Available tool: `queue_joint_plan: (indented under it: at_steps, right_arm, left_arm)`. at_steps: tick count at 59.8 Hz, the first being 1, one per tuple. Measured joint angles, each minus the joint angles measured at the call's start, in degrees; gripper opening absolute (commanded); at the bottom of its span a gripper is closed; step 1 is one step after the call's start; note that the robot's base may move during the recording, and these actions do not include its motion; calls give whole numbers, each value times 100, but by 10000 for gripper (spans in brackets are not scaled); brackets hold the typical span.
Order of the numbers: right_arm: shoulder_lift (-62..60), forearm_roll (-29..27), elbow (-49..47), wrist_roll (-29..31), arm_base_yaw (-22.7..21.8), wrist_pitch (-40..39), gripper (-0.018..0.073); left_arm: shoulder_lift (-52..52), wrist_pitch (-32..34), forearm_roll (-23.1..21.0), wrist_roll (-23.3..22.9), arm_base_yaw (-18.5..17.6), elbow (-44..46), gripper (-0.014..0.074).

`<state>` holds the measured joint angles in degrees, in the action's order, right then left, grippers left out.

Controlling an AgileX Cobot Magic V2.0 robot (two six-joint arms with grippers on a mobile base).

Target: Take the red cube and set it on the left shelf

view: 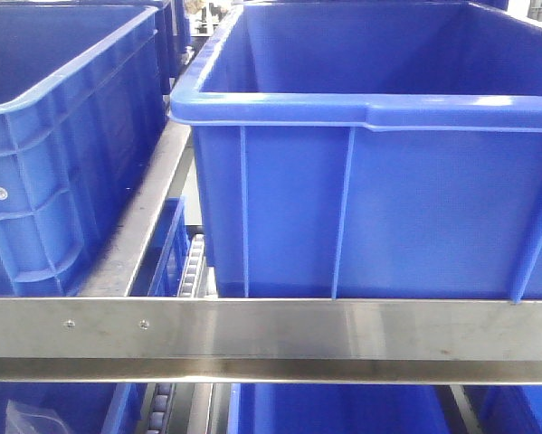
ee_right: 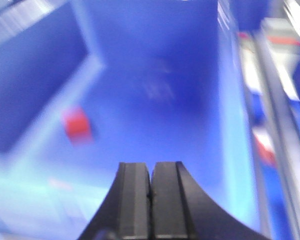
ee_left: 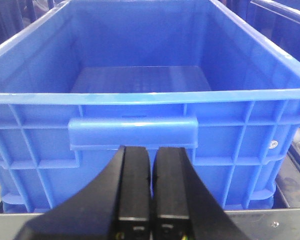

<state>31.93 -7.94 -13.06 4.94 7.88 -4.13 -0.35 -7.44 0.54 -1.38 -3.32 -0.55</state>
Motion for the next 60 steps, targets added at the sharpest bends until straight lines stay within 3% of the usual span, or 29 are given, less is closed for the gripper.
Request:
queue_joint_plan:
  at_steps: [21, 60]
  right_arm:
    - [-1318, -131, 1386, 0, -562, -175, 55]
    - [-3193, -165, 1466, 0, -600, 904, 55]
  left_arm:
    - [0, 0, 0, 0, 0, 0, 101]
    - [0, 0, 0, 0, 0, 0, 101]
